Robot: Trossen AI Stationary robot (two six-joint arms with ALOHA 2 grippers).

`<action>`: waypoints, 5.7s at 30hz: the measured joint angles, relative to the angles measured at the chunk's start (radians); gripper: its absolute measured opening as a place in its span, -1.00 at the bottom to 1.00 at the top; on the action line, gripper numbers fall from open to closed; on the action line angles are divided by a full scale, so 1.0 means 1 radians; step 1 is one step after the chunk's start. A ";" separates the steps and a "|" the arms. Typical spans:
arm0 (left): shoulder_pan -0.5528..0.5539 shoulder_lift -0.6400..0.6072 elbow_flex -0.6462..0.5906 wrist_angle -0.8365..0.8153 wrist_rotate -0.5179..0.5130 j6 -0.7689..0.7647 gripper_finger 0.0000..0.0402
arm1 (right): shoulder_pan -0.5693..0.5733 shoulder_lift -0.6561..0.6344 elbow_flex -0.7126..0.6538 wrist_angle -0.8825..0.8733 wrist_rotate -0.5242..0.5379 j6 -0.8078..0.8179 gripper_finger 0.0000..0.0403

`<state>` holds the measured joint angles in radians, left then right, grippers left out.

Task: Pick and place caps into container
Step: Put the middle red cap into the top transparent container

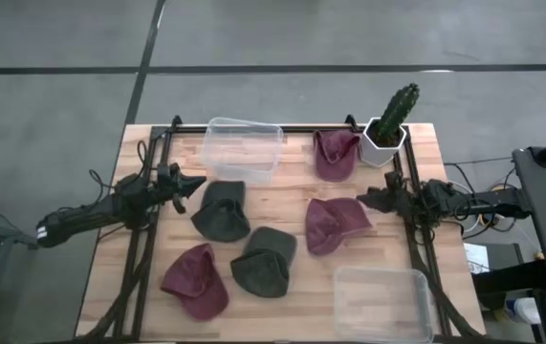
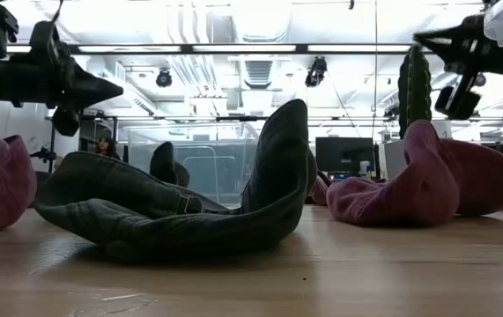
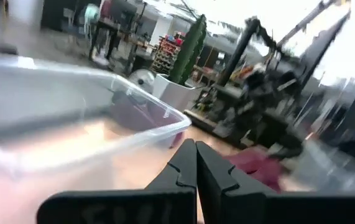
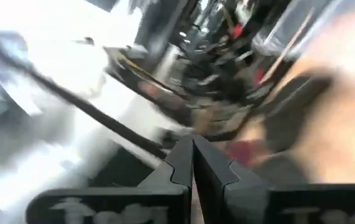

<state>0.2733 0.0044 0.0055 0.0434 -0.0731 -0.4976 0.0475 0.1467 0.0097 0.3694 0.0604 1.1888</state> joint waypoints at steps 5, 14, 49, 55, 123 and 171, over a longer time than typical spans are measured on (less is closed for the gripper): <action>0.000 0.000 0.000 0.001 -0.006 -0.420 -1.00 | -0.001 0.003 0.000 -0.023 0.165 0.170 -0.96; 0.000 0.000 0.000 0.001 -0.005 -0.616 -1.00 | -0.001 0.071 0.012 0.054 0.145 0.481 -0.96; 0.000 0.000 0.000 0.001 -0.001 -0.812 -1.00 | 0.048 1.266 1.180 -1.647 -0.304 -1.036 -0.05; 0.000 0.000 0.000 0.001 -0.005 -0.812 -1.00 | 0.063 1.269 1.085 -1.590 -0.301 -1.035 -0.04; 0.000 0.000 0.000 -0.001 -0.007 -0.812 -1.00 | 0.076 1.329 1.610 -1.501 0.321 -0.927 -0.94; 0.000 0.017 0.000 -0.007 -0.006 -0.820 -1.00 | -0.179 2.121 2.310 -1.409 0.429 -1.058 -0.94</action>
<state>0.2730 0.0216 0.0059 0.0360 -0.0795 -1.3178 -0.1318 2.2673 2.3200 -1.0399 0.4894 0.1308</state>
